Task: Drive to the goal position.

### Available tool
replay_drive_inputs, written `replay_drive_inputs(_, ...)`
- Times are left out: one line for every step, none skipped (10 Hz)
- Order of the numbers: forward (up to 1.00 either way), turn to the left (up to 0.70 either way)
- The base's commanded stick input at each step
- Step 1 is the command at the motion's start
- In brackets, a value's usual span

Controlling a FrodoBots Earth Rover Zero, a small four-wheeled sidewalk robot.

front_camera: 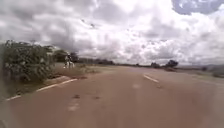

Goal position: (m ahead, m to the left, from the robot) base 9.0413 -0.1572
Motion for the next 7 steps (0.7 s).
replay_drive_inputs(1.00, -0.24)
replay_drive_inputs(1.00, -0.22)
replay_drive_inputs(1.00, -0.19)
replay_drive_inputs(1.00, -0.03)
replay_drive_inputs(1.00, -0.02)
replay_drive_inputs(1.00, 0.00)
replay_drive_inputs(1.00, 0.00)
